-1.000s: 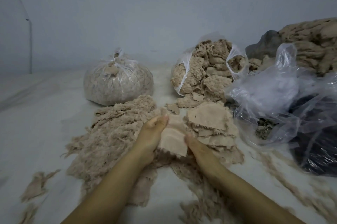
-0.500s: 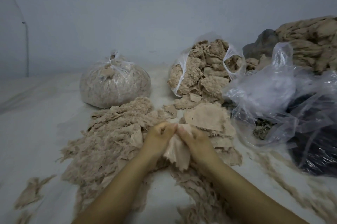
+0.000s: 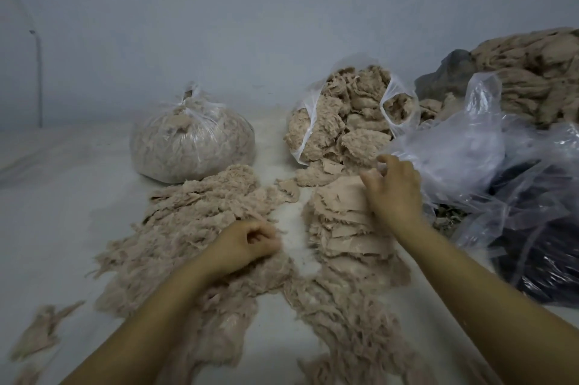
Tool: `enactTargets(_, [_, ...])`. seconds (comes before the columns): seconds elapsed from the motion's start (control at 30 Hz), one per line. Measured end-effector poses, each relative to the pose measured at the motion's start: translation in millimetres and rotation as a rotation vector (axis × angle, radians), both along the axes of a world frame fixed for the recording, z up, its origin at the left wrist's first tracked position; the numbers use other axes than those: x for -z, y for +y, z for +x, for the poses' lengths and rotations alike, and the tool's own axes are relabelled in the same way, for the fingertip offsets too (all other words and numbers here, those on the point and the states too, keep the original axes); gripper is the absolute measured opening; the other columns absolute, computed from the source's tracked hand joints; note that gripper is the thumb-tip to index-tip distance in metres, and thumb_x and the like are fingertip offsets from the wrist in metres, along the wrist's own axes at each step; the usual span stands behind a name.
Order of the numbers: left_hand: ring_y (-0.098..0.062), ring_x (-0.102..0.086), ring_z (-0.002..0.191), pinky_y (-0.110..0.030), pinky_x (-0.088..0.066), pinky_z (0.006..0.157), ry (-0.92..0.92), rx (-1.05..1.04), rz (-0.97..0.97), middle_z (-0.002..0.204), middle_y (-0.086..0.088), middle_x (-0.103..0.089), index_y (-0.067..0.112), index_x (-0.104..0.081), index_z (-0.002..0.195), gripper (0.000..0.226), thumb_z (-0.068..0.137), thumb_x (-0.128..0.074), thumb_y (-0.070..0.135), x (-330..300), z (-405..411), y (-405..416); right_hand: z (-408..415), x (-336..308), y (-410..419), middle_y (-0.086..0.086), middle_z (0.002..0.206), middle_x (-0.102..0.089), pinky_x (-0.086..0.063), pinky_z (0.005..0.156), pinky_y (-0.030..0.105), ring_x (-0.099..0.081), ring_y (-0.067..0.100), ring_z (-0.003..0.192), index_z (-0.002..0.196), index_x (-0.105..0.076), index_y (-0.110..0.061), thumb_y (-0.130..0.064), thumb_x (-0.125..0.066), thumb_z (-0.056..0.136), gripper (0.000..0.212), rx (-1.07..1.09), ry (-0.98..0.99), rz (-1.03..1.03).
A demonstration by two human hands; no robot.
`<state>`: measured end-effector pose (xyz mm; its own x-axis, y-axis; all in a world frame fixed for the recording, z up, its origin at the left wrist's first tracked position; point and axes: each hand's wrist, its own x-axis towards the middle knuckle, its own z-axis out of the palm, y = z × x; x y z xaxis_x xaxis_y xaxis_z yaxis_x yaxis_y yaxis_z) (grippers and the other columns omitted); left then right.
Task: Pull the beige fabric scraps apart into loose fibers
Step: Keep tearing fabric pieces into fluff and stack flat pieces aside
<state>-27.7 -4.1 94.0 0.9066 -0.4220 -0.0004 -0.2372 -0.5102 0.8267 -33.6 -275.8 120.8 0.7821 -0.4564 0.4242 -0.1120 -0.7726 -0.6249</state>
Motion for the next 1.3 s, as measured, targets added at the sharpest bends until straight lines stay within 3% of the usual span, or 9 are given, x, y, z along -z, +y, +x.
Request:
enactTargets(0.1, [-0.01,-0.056,0.098,-0.007,-0.038,0.073,-0.107,0.168,0.424,0.103,0.014,-0.056,0.023,-0.062,0.11,0.03,0.083,-0.071,0.032,9.1,0.1,14.9,-17.6,16.1,41.4,0.001,0.099,-0.057,-0.04,0.082,0.032,-0.052,0.02,0.097,0.107,-0.061,-0.016,-0.03,-0.057,0.092,0.02,-0.283,-0.103,-0.024])
enactTargets(0.17, [-0.017,-0.055,0.083,-0.019,-0.036,0.065,-0.188,0.141,0.402,0.086,0.003,-0.057,0.017,-0.064,0.087,0.006,0.091,-0.061,0.021,12.9,-2.7,11.4,-30.2,32.7,76.8,-0.007,0.091,-0.055,-0.041,0.073,0.028,-0.052,0.011,0.084,0.106,-0.061,-0.022,-0.039,-0.064,0.086,0.026,-0.565,0.088,0.03])
enactTargets(0.23, [-0.007,-0.049,0.064,-0.022,-0.033,0.059,-0.217,0.045,0.199,0.067,0.008,-0.051,0.022,-0.054,0.067,0.028,0.095,-0.055,0.016,13.3,-5.4,6.1,-37.0,50.5,103.5,-0.012,0.089,-0.05,-0.037,0.07,0.022,-0.048,0.004,0.079,0.109,-0.059,-0.027,-0.045,-0.07,0.08,0.036,-0.704,0.23,0.038])
enactTargets(0.4, [0.002,-0.049,0.066,-0.021,-0.036,0.061,-0.235,0.042,0.19,0.074,0.01,-0.053,0.025,-0.051,0.081,0.019,0.099,-0.046,0.027,15.6,-8.6,17.4,-34.8,61.9,114.7,-0.006,0.063,-0.052,-0.035,0.057,0.015,-0.049,0.0,0.061,0.074,-0.051,-0.021,-0.021,-0.067,0.087,0.021,-0.605,0.031,0.237])
enactTargets(0.5, [-0.023,-0.056,0.088,-0.03,-0.036,0.068,-0.25,-0.014,0.368,0.094,-0.012,-0.06,0.009,-0.05,0.086,0.017,0.099,-0.046,0.019,31.3,-2.4,35.2,-33.3,56.5,102.3,0.007,0.075,-0.065,-0.044,0.067,0.025,-0.059,0.016,0.07,0.078,-0.065,-0.014,-0.022,-0.069,0.086,0.012,-0.546,-0.038,0.422])
enactTargets(0.7, [-0.028,-0.057,0.085,-0.03,-0.033,0.064,-0.353,-0.297,0.489,0.094,-0.017,-0.062,0.009,-0.051,0.092,0.017,0.1,-0.039,0.017,45.1,12.4,45.3,-42.9,50.1,93.8,-0.017,0.074,-0.071,-0.047,0.066,0.01,-0.062,-0.003,0.07,0.076,-0.072,-0.024,-0.015,-0.068,0.087,0.014,-0.566,-0.109,0.746])
enactTargets(0.83, [-0.026,-0.052,0.078,-0.031,-0.03,0.062,-0.343,-0.424,0.373,0.086,-0.016,-0.059,0.007,-0.05,0.087,0.018,0.099,-0.042,0.019,45.0,20.1,47.2,-51.8,50.1,85.5,-0.012,0.097,-0.059,-0.044,0.076,0.021,-0.055,0.005,0.084,0.106,-0.068,-0.026,-0.033,-0.06,0.092,0.017,-0.501,0.138,0.101])
enactTargets(1.13, [-0.002,-0.056,0.084,-0.011,-0.041,0.078,-0.642,0.005,0.041,0.086,0.005,-0.064,0.014,-0.069,0.079,0.014,0.081,-0.063,0.002,23.0,-27.1,52.5,-79.1,76.0,145.8,-0.005,0.103,-0.056,-0.041,0.082,0.024,-0.055,0.012,0.097,0.102,-0.066,-0.023,-0.05,-0.065,0.083,0.033,-0.835,0.394,-0.208])
enactTargets(1.3, [-0.006,-0.048,0.097,-0.019,-0.035,0.088,-0.497,0.281,0.404,0.098,0.001,-0.062,0.015,-0.071,0.101,0.022,0.089,-0.062,0.03,32.0,-37.0,77.9,-71.2,67.6,135.5,0.004,0.077,-0.053,-0.037,0.068,0.027,-0.048,0.014,0.073,0.079,-0.055,-0.006,-0.016,-0.059,0.092,0.017,-0.718,0.198,0.336])
